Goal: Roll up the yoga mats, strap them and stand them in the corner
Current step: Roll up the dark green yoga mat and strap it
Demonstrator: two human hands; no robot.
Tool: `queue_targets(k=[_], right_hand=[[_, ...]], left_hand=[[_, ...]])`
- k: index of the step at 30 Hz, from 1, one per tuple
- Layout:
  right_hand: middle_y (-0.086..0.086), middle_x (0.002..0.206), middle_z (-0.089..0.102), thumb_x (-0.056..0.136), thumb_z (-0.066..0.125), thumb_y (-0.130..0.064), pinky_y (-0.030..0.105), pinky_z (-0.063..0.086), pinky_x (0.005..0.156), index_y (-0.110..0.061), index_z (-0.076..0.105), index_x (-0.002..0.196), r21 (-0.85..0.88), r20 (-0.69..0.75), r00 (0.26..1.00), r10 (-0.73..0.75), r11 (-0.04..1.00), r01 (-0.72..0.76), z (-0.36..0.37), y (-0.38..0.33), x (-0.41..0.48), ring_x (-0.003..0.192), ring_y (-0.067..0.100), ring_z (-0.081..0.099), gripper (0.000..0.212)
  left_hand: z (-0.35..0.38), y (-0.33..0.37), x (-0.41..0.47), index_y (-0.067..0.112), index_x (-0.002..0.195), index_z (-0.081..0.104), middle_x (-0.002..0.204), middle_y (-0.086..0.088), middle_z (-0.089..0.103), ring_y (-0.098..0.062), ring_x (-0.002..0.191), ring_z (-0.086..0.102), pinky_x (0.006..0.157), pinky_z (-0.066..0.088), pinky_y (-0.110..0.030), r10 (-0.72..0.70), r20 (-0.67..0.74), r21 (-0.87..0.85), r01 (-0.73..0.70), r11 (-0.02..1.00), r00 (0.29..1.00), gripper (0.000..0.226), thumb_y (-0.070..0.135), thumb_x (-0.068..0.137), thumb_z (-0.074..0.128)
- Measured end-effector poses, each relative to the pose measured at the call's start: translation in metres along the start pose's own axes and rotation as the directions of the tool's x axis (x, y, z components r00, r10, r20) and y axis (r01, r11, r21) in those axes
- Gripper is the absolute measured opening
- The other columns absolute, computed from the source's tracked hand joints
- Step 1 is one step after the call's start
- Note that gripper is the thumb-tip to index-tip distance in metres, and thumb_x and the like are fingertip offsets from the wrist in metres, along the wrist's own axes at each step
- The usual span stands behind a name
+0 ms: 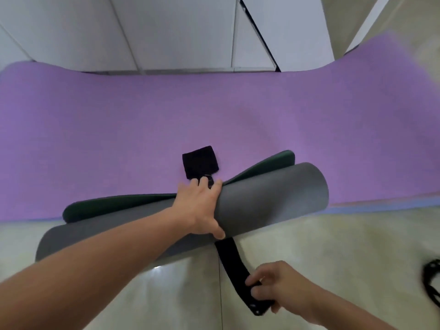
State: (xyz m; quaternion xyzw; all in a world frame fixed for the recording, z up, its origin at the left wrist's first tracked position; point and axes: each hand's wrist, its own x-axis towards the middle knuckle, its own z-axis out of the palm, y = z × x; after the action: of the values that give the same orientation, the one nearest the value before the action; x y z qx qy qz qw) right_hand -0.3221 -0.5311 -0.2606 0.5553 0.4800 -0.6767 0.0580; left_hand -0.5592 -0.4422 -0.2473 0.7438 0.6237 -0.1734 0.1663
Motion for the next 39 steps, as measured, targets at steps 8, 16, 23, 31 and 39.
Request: queue_targets(k=[8, 16, 23, 31, 39], right_hand=[[0.006, 0.096, 0.076, 0.075, 0.071, 0.015, 0.022, 0.053, 0.076, -0.014, 0.066, 0.110, 0.029, -0.008, 0.931, -0.364, 0.931, 0.364, -0.015, -0.063, 0.004, 0.092, 0.014, 0.072, 0.046], [-0.006, 0.083, 0.050, 0.083, 0.073, -0.035, 0.035, 0.047, 0.084, -0.031, 0.078, 0.097, -0.741, -0.232, 0.634, -0.738, 0.556, 0.376, -0.017, -0.116, 0.064, 0.085, 0.022, 0.054, 0.016], [-0.018, 0.064, 0.056, 0.080, 0.066, -0.038, 0.037, 0.039, 0.071, -0.033, 0.078, 0.090, -0.767, -0.286, 0.441, -0.851, 0.479, 0.427, -0.015, -0.112, 0.099, 0.074, 0.016, 0.043, 0.016], [-0.011, 0.110, 0.054, 0.079, 0.077, -0.039, 0.038, 0.037, 0.083, -0.031, 0.076, 0.086, -0.746, -0.304, 0.501, -0.810, 0.529, 0.404, -0.025, -0.126, 0.132, 0.105, 0.017, 0.045, 0.011], [-0.017, 0.107, 0.070, 0.090, 0.043, -0.046, 0.053, 0.028, 0.115, -0.031, 0.069, 0.097, -0.875, -0.185, 0.526, -0.830, 0.383, 0.295, -0.015, -0.103, 0.134, 0.109, 0.010, 0.063, 0.031]], left_hand=[[0.035, 0.005, -0.010, 0.022, 0.155, 0.005, 0.137, -0.007, 0.038, -0.029, 0.119, 0.042, 0.096, 0.035, -0.044, -0.031, -0.071, -0.008, 0.031, 0.999, 0.997, 0.132, 0.080, 0.056, 0.070], [0.022, -0.017, -0.007, 0.018, 0.155, 0.020, 0.146, 0.000, 0.043, -0.025, 0.129, 0.044, 0.108, 0.034, -0.041, -0.002, 0.056, -0.271, 0.017, 0.963, 0.998, 0.121, 0.069, 0.062, 0.077], [-0.002, -0.052, 0.017, 0.019, 0.100, 0.077, 0.097, -0.004, 0.074, -0.022, 0.099, 0.066, 0.096, 0.047, -0.037, -0.033, 0.263, -0.822, 0.242, 0.515, 0.964, 0.060, 0.040, 0.044, 0.074], [0.012, -0.087, 0.054, 0.005, 0.086, 0.073, 0.093, -0.009, 0.075, -0.022, 0.074, 0.062, 0.071, 0.048, -0.029, -0.223, 0.475, -0.857, 0.505, 0.103, 0.851, 0.018, 0.017, 0.077, 0.061], [0.028, -0.083, 0.084, 0.022, 0.114, 0.033, 0.087, -0.005, 0.060, -0.014, 0.060, 0.054, 0.052, 0.044, -0.026, -0.384, 0.385, -0.891, 0.447, 0.083, 0.839, 0.060, 0.019, 0.080, 0.083]])
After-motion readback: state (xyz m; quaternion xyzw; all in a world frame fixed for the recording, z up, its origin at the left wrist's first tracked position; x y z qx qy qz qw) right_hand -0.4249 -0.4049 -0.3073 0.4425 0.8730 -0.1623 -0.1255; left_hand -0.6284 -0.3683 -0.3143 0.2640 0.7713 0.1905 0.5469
